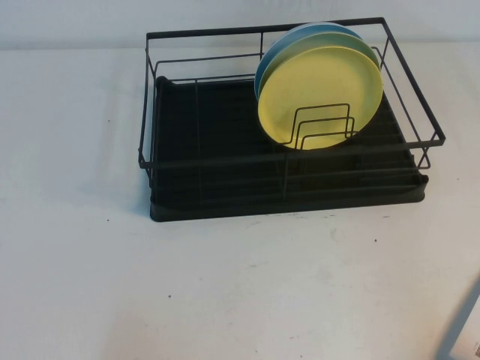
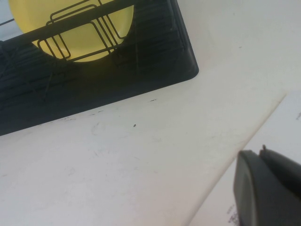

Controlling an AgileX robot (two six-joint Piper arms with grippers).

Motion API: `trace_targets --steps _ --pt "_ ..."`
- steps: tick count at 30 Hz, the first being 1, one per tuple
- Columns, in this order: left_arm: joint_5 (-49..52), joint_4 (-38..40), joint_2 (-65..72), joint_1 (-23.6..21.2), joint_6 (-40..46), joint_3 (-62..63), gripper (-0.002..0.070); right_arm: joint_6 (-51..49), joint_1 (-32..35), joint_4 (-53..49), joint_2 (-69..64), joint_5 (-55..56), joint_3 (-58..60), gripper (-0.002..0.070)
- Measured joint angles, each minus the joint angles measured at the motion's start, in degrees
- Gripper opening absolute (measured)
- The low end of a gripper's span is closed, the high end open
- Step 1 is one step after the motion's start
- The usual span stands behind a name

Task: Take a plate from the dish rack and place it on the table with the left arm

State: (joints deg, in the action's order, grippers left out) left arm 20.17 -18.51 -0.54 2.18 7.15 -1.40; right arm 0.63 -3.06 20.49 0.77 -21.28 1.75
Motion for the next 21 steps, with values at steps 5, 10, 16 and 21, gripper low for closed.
trace_targets --steps 5,10,16,21 --pt "-1.6 -2.0 0.0 0.0 0.0 0.0 -0.0003 0.0 0.0 0.0 0.0 0.0 0.0 -0.0018" --pt "-10.9 9.2 0.0 0.0 -12.3 0.0 -0.0003 0.0 0.0 0.2 0.0 0.0 0.0 -0.0018" --pt "-19.8 29.9 0.0 0.1 -40.0 0.0 -0.0003 0.0 0.0 0.3 0.0 0.0 0.0 -0.0018" --pt "-22.6 31.6 0.0 0.1 -42.9 0.0 -0.0003 0.0 0.0 0.3 0.0 0.0 0.0 -0.0018"
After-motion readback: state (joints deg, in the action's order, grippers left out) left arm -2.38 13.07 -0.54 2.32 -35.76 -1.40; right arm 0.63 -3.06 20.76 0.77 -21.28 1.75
